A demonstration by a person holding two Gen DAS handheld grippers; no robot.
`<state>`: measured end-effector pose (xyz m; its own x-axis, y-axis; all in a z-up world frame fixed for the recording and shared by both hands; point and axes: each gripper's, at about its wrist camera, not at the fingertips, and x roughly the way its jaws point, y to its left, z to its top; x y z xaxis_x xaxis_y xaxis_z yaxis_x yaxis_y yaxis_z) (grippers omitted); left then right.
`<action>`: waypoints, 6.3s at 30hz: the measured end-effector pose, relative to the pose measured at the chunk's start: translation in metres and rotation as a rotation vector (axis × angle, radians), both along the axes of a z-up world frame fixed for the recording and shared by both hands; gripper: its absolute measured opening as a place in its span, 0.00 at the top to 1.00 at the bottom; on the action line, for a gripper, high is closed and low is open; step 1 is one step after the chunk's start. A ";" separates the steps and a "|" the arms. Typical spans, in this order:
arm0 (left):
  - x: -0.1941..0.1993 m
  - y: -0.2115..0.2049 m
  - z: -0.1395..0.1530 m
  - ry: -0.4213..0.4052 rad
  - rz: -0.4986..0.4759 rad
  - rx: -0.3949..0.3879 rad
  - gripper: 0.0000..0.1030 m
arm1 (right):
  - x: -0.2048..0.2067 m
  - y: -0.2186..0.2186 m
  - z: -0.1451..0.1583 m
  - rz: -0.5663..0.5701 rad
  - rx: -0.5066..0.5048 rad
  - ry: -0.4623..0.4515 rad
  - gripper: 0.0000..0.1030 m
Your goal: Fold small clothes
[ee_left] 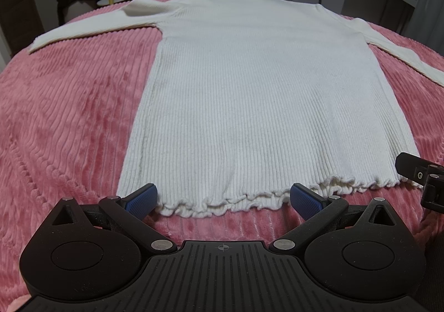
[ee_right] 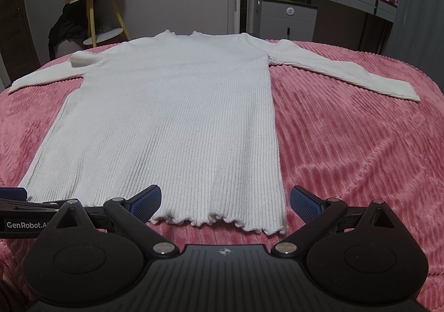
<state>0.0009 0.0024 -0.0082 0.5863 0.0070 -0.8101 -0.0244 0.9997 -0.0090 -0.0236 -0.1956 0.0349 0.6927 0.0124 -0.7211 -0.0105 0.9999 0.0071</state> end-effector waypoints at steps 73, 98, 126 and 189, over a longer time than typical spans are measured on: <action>0.125 -0.041 -0.004 -0.055 0.054 -0.006 0.00 | 0.109 -0.344 -0.015 -0.578 0.611 -0.246 0.24; 0.156 -0.045 -0.022 -0.077 0.025 -0.092 0.00 | 0.224 -0.354 0.019 -0.460 0.380 -0.365 0.94; 0.286 -0.046 0.009 -0.046 -0.081 -0.610 0.00 | 0.199 -0.135 -0.055 -0.309 0.590 -0.190 0.60; 0.336 0.052 0.015 -0.211 0.114 -0.100 0.88 | 0.245 -0.114 -0.069 -0.247 0.650 -0.238 0.56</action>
<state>0.3373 0.0544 0.0072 0.7422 0.0086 -0.6701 -0.1237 0.9845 -0.1244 0.2209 -0.3092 -0.0338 0.8677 0.2093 -0.4509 0.1395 0.7680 0.6251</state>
